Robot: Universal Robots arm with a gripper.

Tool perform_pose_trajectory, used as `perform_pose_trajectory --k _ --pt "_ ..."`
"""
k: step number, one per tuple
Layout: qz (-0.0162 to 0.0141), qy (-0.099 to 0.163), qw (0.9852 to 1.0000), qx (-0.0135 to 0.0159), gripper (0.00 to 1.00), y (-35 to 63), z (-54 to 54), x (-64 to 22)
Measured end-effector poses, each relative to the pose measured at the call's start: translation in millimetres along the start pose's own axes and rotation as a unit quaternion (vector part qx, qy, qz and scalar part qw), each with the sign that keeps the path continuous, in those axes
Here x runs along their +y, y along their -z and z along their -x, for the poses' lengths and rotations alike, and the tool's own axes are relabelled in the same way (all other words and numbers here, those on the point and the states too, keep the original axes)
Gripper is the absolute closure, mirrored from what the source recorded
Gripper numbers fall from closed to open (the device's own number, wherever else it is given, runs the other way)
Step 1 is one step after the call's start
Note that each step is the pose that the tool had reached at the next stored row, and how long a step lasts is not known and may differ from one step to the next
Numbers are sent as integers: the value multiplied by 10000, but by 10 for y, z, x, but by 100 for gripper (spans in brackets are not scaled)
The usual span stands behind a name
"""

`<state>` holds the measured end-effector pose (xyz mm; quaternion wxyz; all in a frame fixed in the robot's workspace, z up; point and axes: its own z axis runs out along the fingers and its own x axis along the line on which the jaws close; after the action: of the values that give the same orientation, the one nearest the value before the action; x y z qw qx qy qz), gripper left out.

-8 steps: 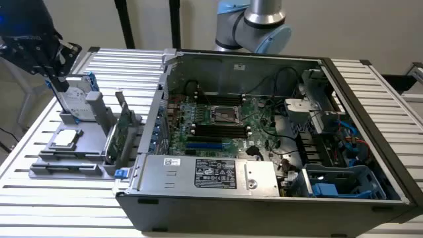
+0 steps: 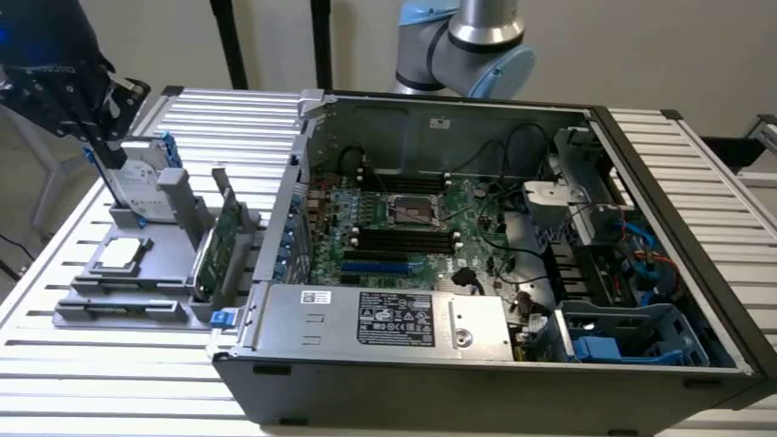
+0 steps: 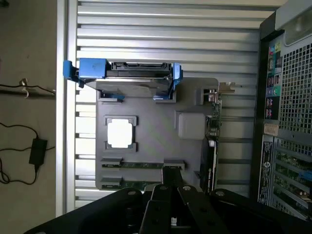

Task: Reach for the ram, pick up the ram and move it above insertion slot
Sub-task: 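Reach for the ram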

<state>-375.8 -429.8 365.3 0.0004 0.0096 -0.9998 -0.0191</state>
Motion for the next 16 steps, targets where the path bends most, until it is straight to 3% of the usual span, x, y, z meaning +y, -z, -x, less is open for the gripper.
perform_pose_trajectory --k 7,16 --pt "-1 -1 10000 1 89 0 -2 -26" --pt "1 0 10000 0 89 -21 -28 -425"
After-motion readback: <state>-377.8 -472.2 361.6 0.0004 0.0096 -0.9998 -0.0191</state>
